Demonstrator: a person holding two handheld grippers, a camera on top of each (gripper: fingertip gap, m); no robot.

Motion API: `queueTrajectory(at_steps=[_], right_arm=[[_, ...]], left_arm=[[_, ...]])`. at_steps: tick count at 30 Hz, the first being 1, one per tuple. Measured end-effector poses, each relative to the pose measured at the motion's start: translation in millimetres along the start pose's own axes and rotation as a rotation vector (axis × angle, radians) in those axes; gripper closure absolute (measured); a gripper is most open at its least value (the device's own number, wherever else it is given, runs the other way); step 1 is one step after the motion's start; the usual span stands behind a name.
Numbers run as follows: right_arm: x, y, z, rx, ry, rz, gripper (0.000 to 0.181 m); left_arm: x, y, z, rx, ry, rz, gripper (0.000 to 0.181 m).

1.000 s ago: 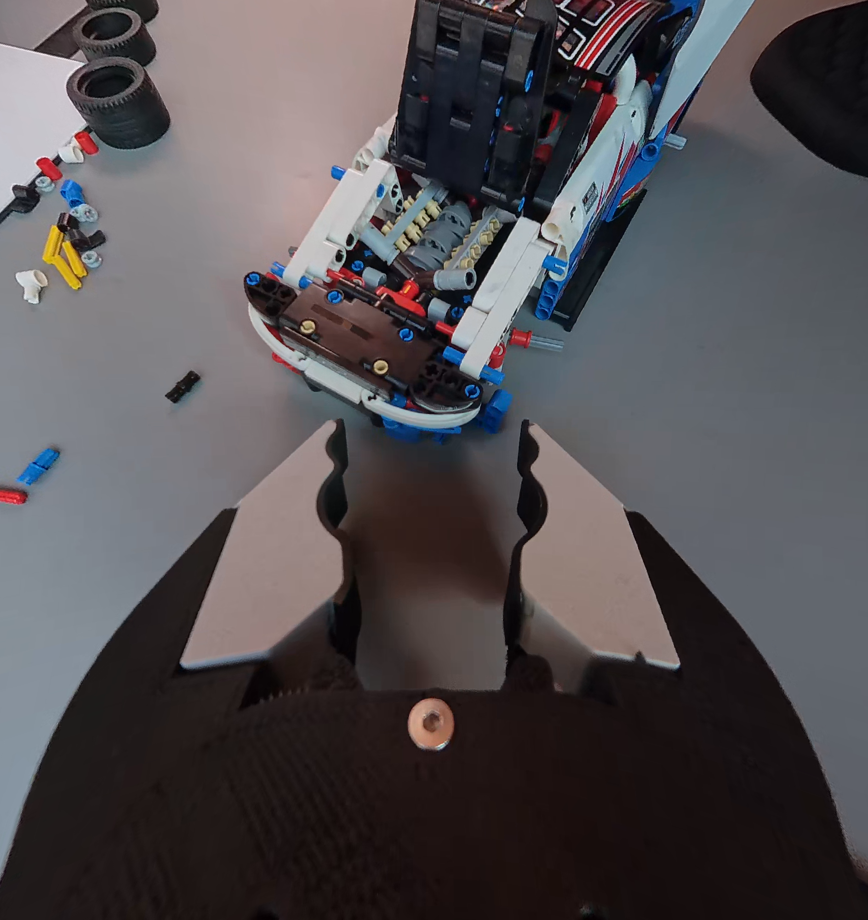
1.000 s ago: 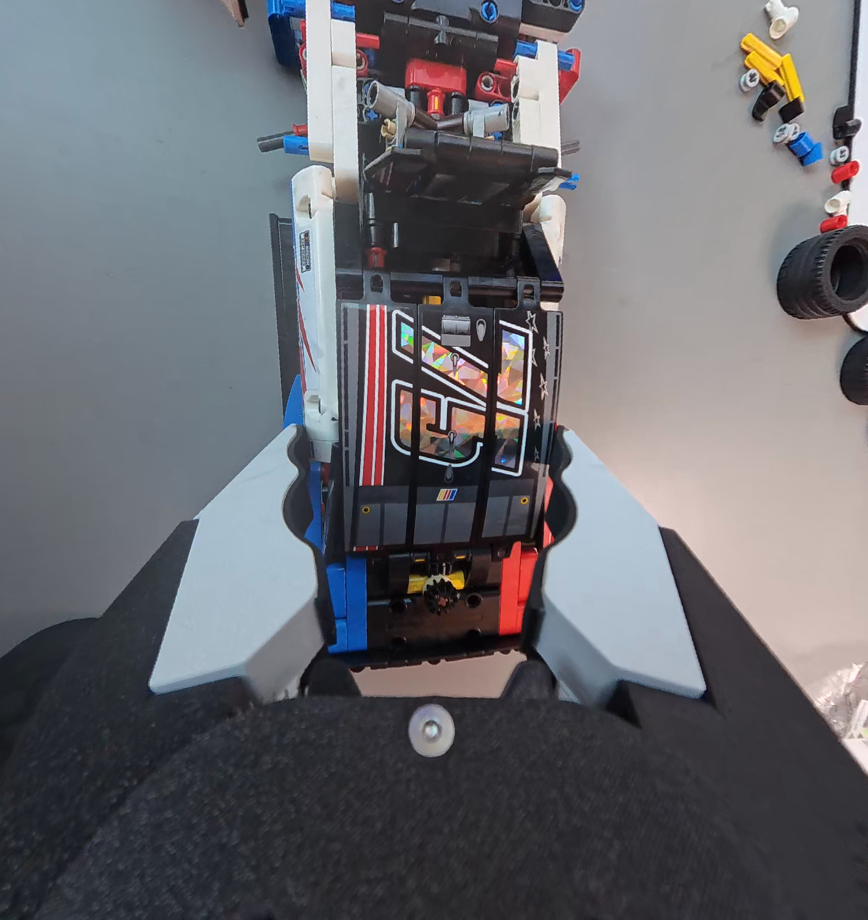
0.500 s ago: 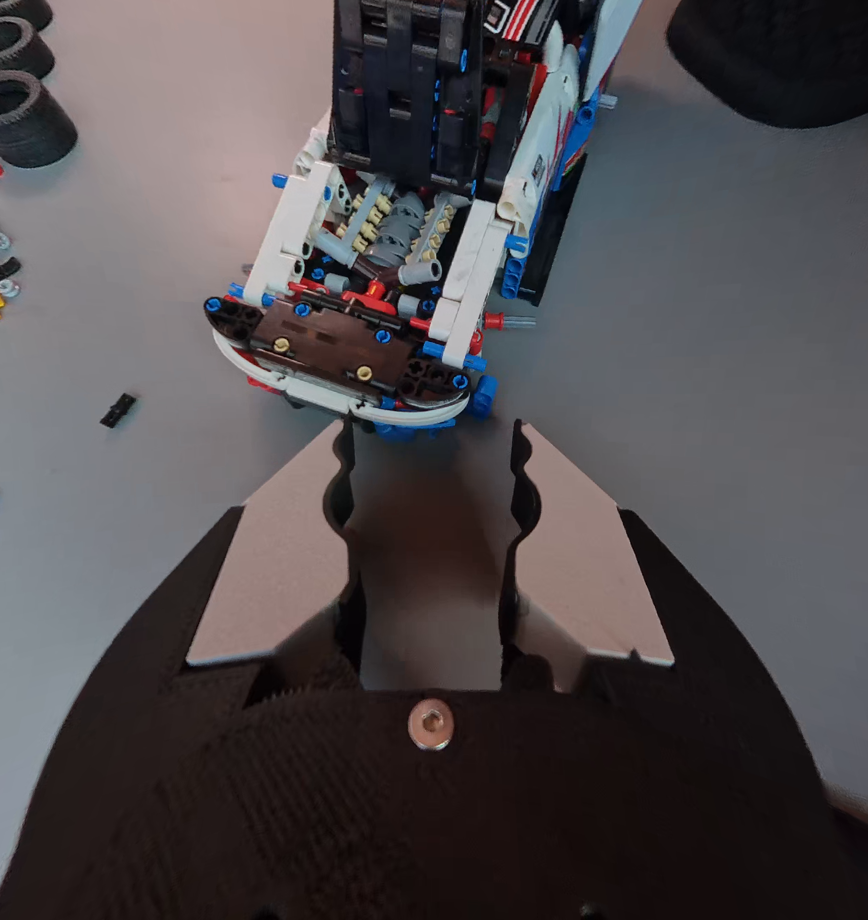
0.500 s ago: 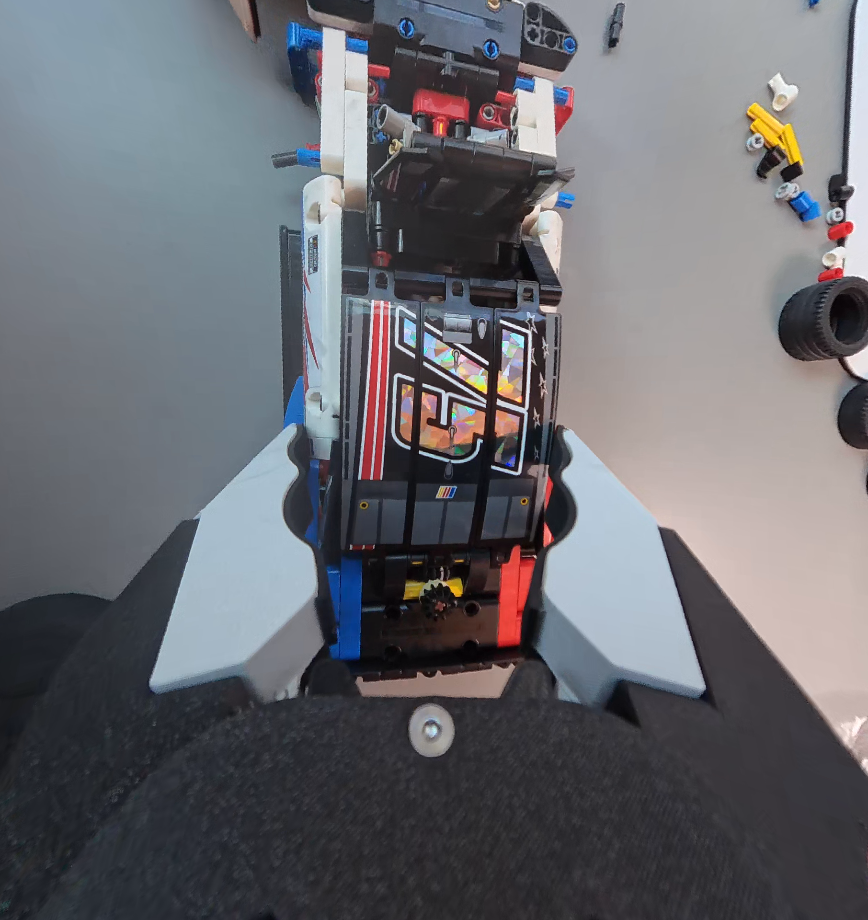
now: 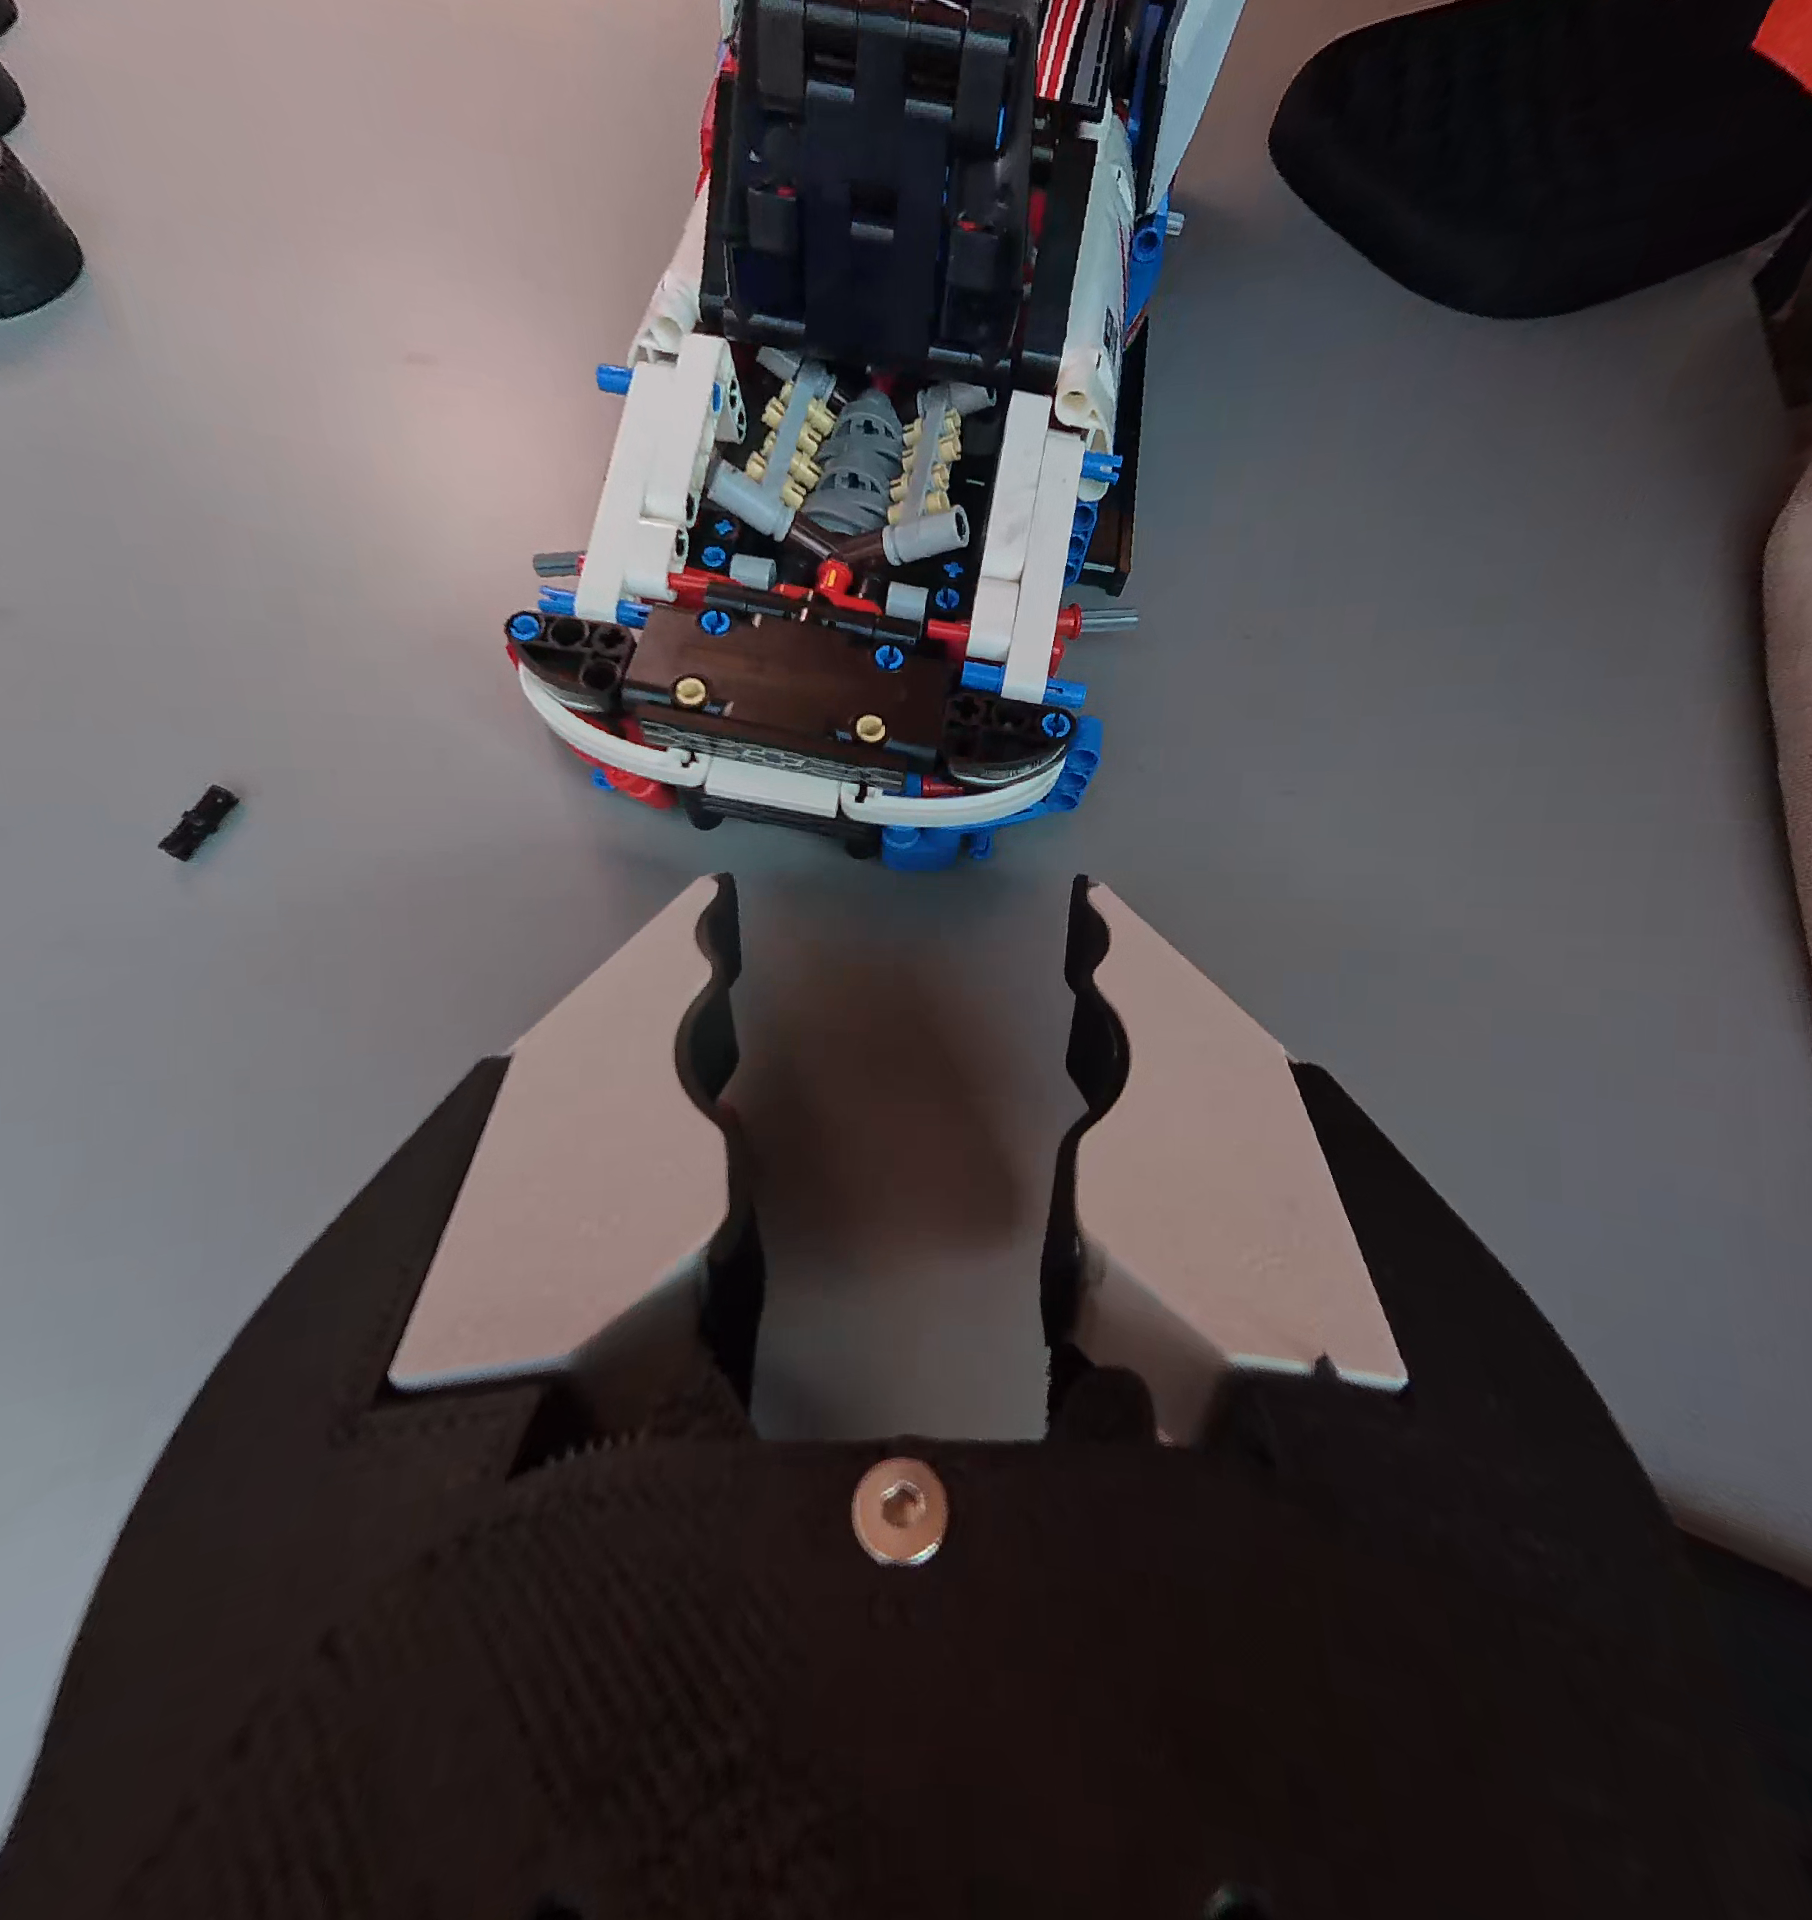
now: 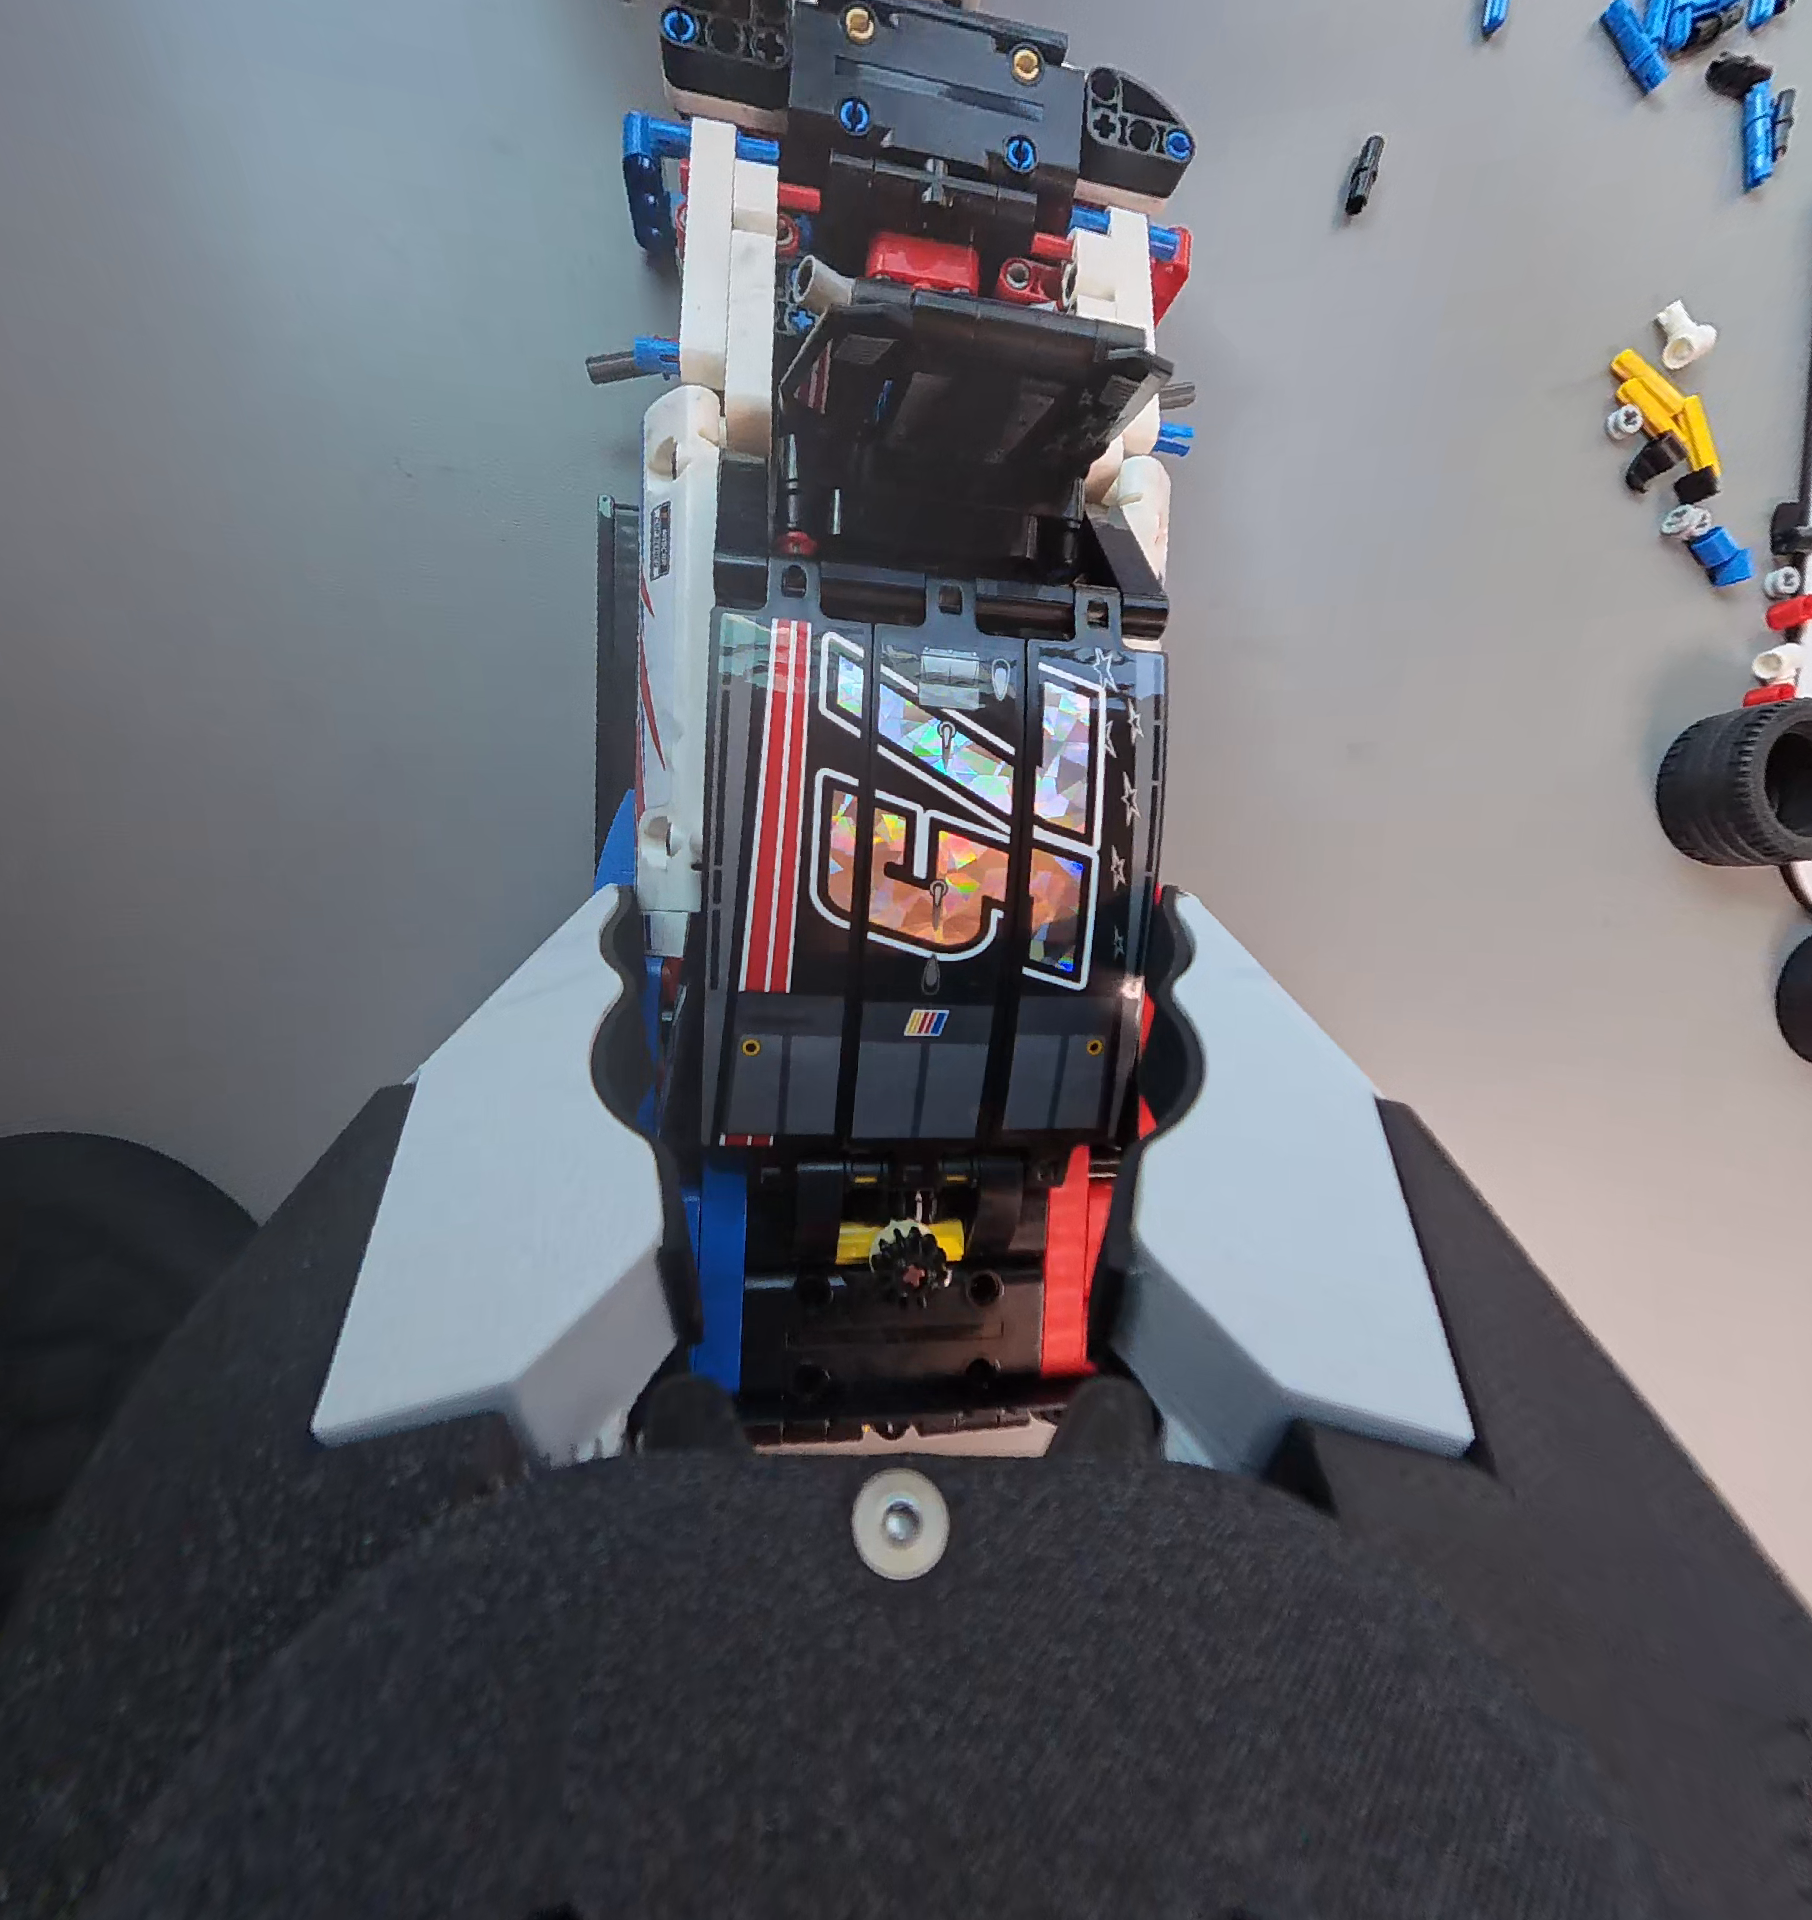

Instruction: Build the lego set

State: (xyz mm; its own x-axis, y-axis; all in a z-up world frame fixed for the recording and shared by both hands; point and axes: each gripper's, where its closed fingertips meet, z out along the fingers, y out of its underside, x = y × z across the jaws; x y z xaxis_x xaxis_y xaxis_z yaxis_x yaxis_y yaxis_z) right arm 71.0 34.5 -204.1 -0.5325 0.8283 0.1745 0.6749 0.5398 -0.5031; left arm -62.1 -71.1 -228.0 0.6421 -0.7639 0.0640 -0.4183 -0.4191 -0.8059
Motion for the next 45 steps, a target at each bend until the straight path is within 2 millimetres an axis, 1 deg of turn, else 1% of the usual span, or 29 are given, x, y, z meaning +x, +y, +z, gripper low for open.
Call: queueTrajectory(at_steps=[9,12,15,19,21,24,26,28,29,33,45], right_arm=[[0.9,-0.2,1.2,-0.004,0.015,0.043,0.086],[1.7,-0.1,1.5,-0.017,0.026,0.067,0.086],[2.8,-0.4,2.2,-0.028,0.042,0.095,0.086],[5.5,-1.9,3.4,-0.033,0.072,0.142,0.086],[6.9,-2.8,4.2,-0.033,0.089,0.169,0.085],[8.2,-4.3,5.1,-0.040,0.110,0.195,0.086],[8.7,-5.3,5.7,-0.041,0.119,0.204,0.086],[8.8,-5.6,5.8,-0.040,0.124,0.206,0.086],[8.9,-5.5,5.7,-0.038,0.125,0.205,0.086],[9.1,-5.7,5.5,-0.027,0.122,0.200,0.085],[11.4,-5.5,5.2,-0.010,0.100,0.169,0.086]], left_arm=[[-1.9,-0.4,0.7,-0.002,-0.024,0.005,0.120],[-7.3,-1.4,-0.9,-0.006,-0.062,-0.002,0.119],[-13.2,-8.2,-2.4,0.024,-0.113,-0.007,0.113],[-20.8,-19.6,0.4,0.056,-0.207,-0.017,0.099],[-24.1,-26.7,3.7,0.076,-0.260,-0.060,0.087],[-23.9,-32.5,14.7,0.074,-0.331,-0.098,0.068],[-21.6,-31.7,25.0,0.048,-0.368,-0.093,0.063],[-24.2,-28.4,31.4,0.015,-0.416,-0.083,0.064],[-25.9,-27.9,32.6,0.009,-0.431,-0.075,0.069],[-32.3,-28.8,27.8,0.036,-0.440,-0.110,0.085],[-30.4,-24.3,23.9,0.016,-0.422,-0.060,0.092]])
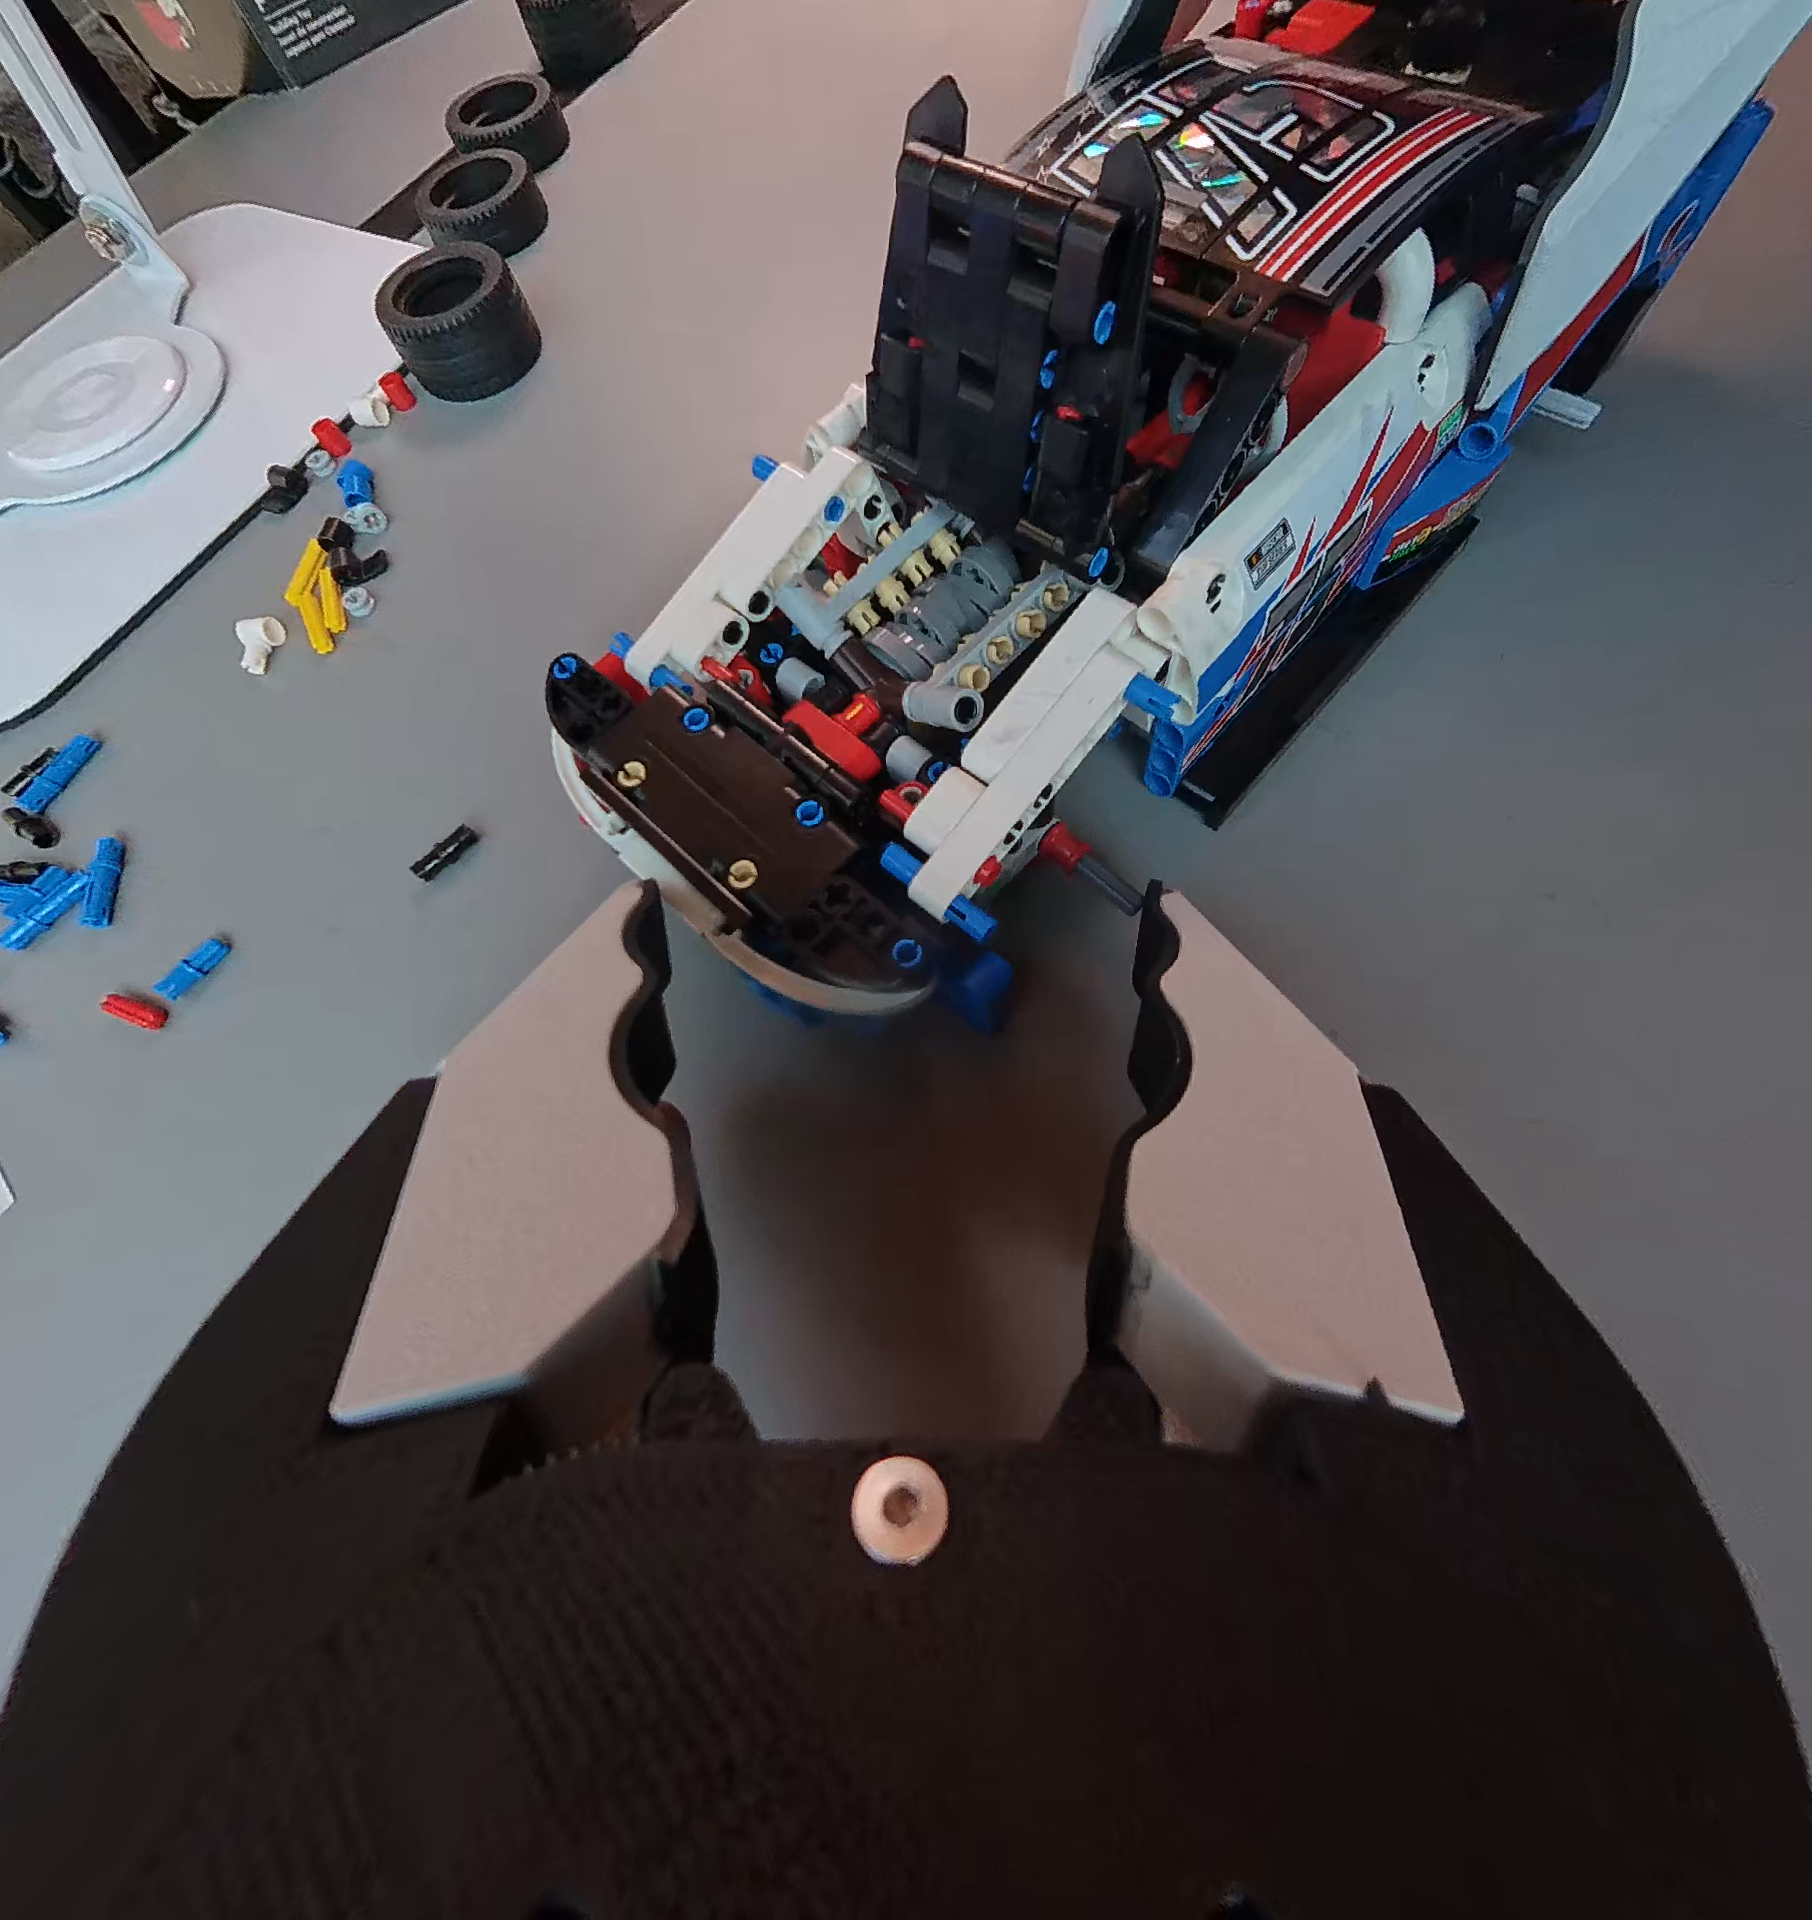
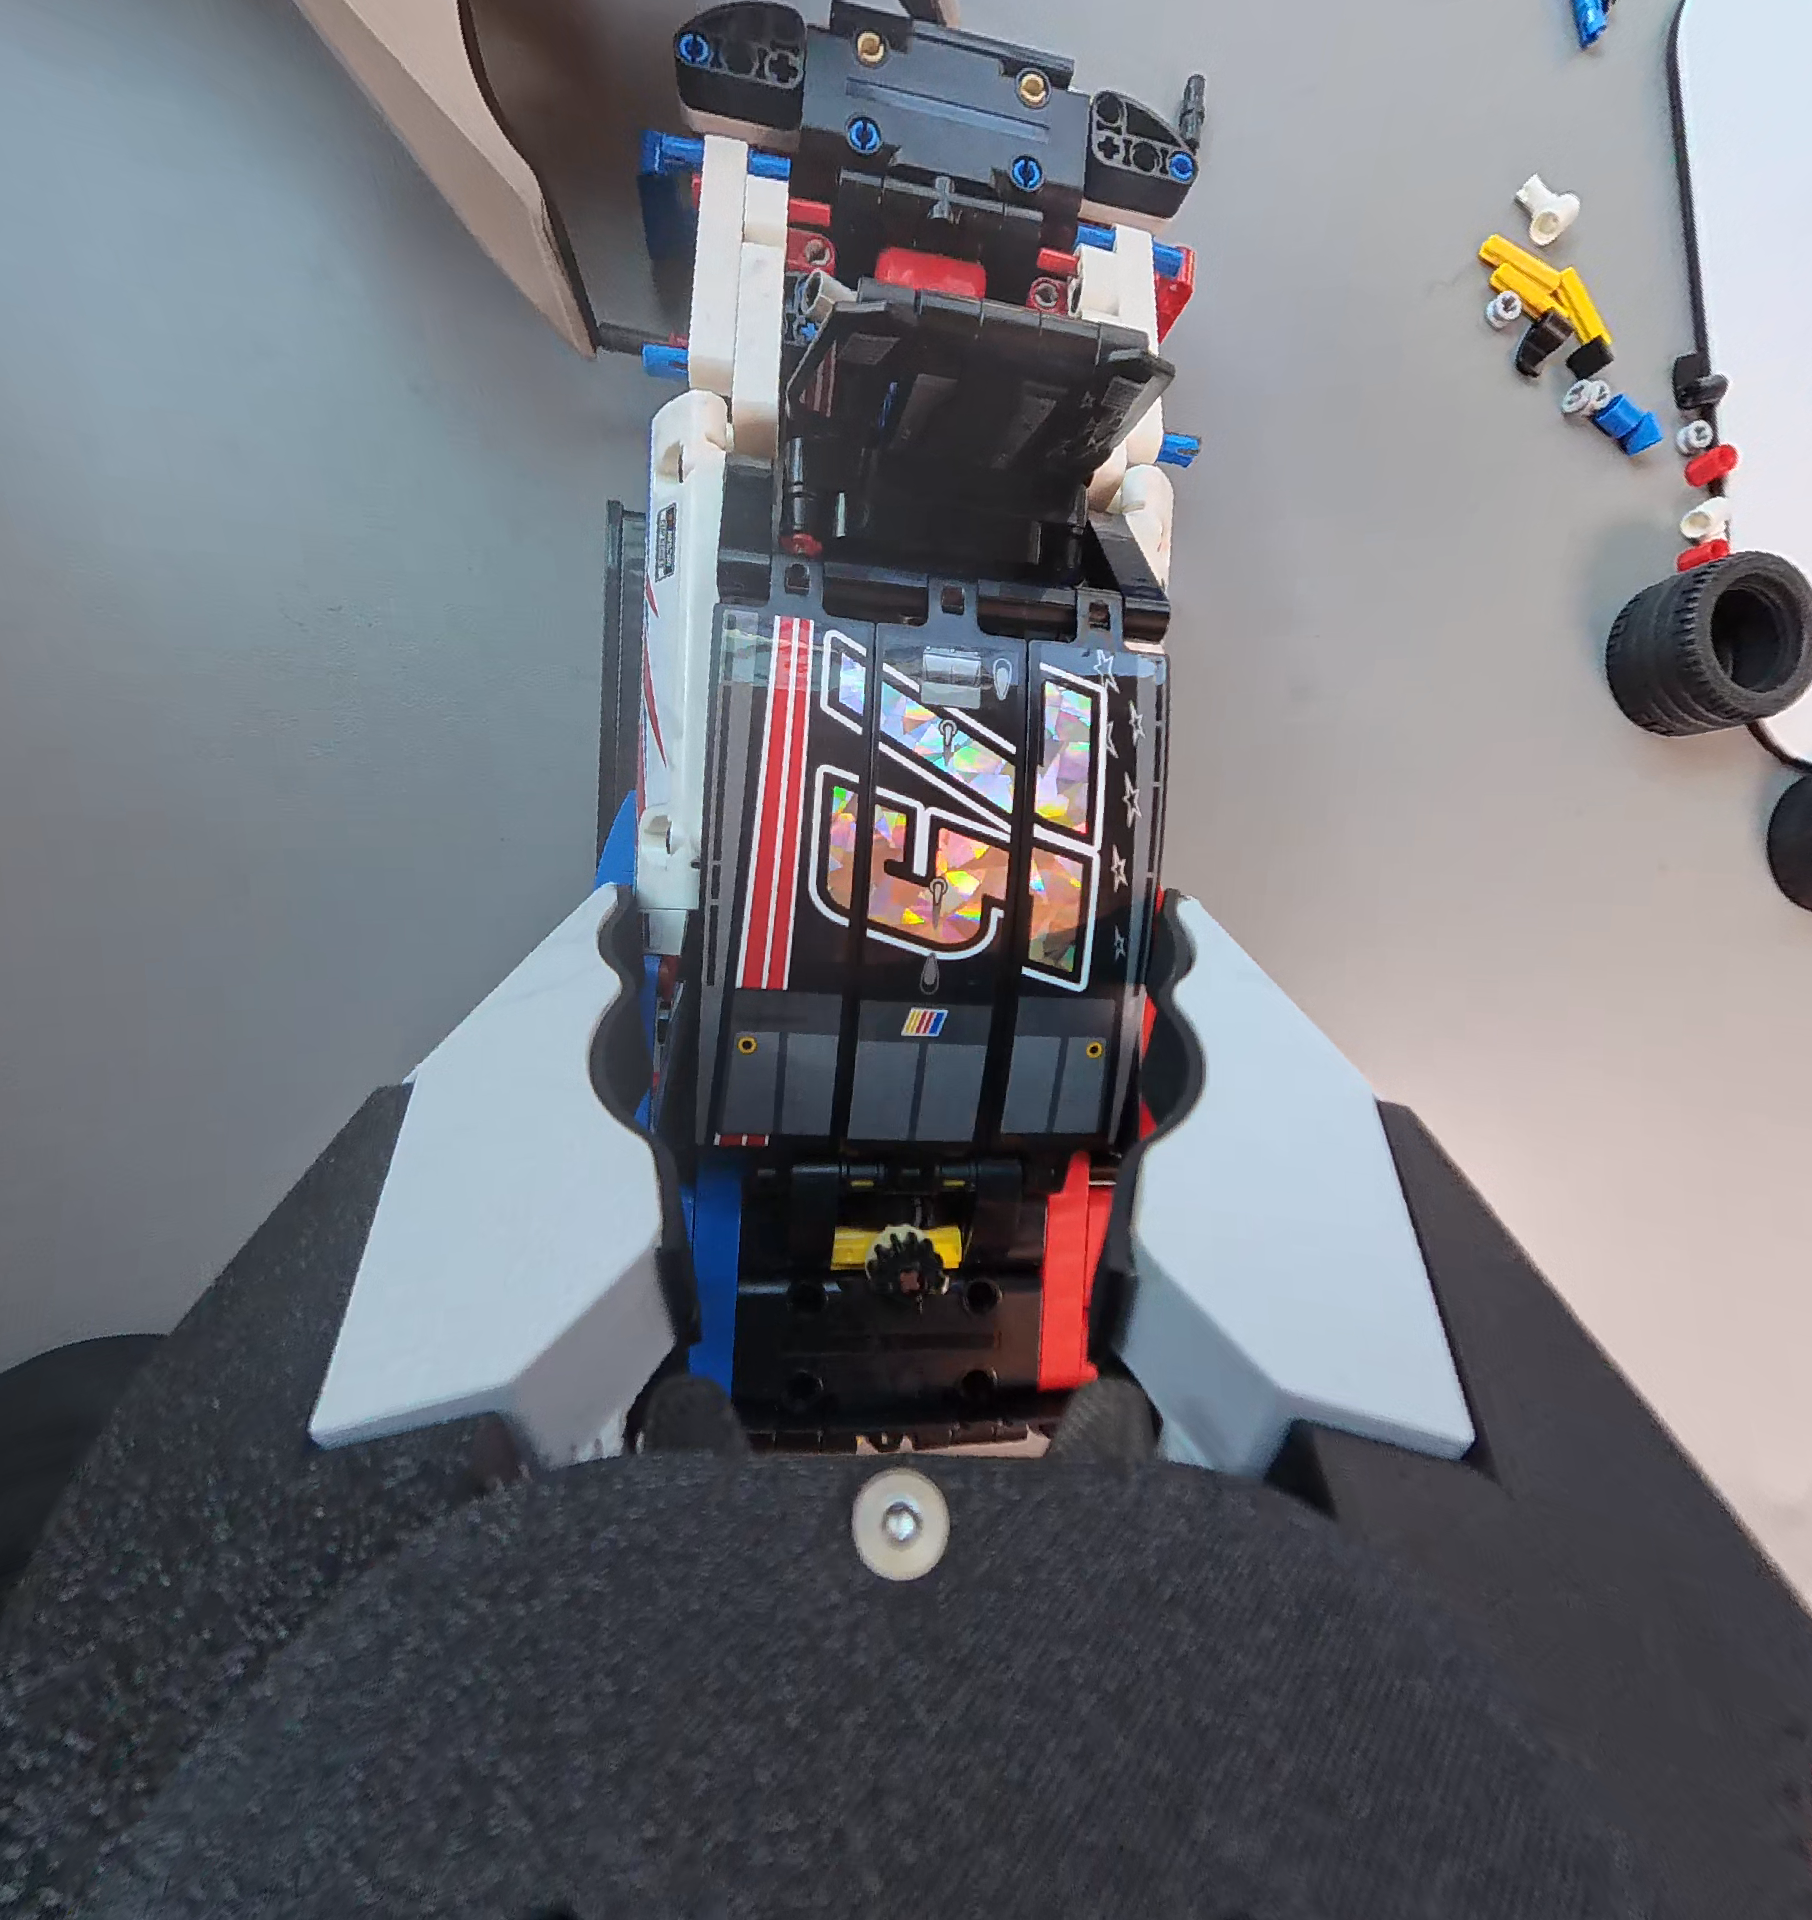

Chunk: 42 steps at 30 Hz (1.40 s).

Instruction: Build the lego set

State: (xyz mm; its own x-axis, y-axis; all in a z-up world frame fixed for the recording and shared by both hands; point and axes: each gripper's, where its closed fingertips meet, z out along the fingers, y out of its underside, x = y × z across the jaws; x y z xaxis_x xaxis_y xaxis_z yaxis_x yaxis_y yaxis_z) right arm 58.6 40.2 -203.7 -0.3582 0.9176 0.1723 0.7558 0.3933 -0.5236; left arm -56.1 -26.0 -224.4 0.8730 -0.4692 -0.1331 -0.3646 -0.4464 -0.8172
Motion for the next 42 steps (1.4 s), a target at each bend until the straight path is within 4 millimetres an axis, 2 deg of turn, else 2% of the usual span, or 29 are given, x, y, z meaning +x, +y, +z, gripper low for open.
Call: queueTrajectory(at_steps=[6,9,11,13,18,20,22,25,27,29,32,34,37,39,42], right_arm=[[2.5,-0.9,0.6,0.022,-0.015,-0.023,0.086],[1.8,-4.3,-3.8,0.052,-0.028,-0.026,0.083],[1.8,-23.1,-18.9,0.180,-0.057,0.026,0.082],[15.8,-43.8,-39.2,0.335,-0.018,0.075,0.088],[90.9,-71.9,-73.7,0.619,0.250,0.190,0.118],[132.3,-75.0,-80.3,0.717,0.322,0.285,0.126],[184.1,-69.2,-80.1,0.812,0.368,0.430,0.133],[259.0,-51.5,-65.8,0.941,0.355,0.664,0.120],[300.8,-41.1,-57.2,1.036,0.317,0.811,0.105],[333.8,-35.3,-52.0,1.130,0.280,0.912,0.092],[366.5,-35.3,-47.9,1.230,0.229,0.968,0.084],[376.2,-43.4,-48.0,1.286,0.160,0.960,0.091],[367.2,-66.9,-54.1,1.345,-0.011,0.888,0.133],[366.9,-65.3,-51.8,1.312,0.046,0.888,0.139],[347.1,-62.7,-56.3,1.341,0.062,0.876,0.149]], left_arm=[[1.9,-1.0,-1.9,0.006,0.026,-0.008,0.087],[0.2,-17.2,-13.6,0.095,0.075,-0.053,0.083],[-11.2,-33.8,-27.7,0.196,0.069,-0.103,0.086],[-29.1,-48.0,-42.4,0.295,0.025,-0.143,0.095],[-96.3,-69.5,-63.8,0.430,-0.199,-0.205,0.132],[-130.3,-78.1,-64.4,0.461,-0.254,-0.295,0.135],[-164.1,-87.5,-60.7,0.502,-0.284,-0.395,0.133],[-212.4,-99.8,-52.6,0.539,-0.408,-0.412,0.124],[-237.2,-106.4,-48.7,0.561,-0.497,-0.402,0.121],[-251.9,-113.8,-44.3,0.604,-0.519,-0.428,0.122],[-264.9,-121.8,-34.7,0.631,-0.516,-0.433,0.129],[-271.4,-123.8,-29.9,0.640,-0.516,-0.424,0.131],[-274.5,-124.2,-24.8,0.660,-0.499,-0.409,0.136],[-274.9,-121.7,-21.5,0.646,-0.508,-0.378,0.136],[-270.9,-121.2,-18.9,0.631,-0.507,-0.342,0.138]])
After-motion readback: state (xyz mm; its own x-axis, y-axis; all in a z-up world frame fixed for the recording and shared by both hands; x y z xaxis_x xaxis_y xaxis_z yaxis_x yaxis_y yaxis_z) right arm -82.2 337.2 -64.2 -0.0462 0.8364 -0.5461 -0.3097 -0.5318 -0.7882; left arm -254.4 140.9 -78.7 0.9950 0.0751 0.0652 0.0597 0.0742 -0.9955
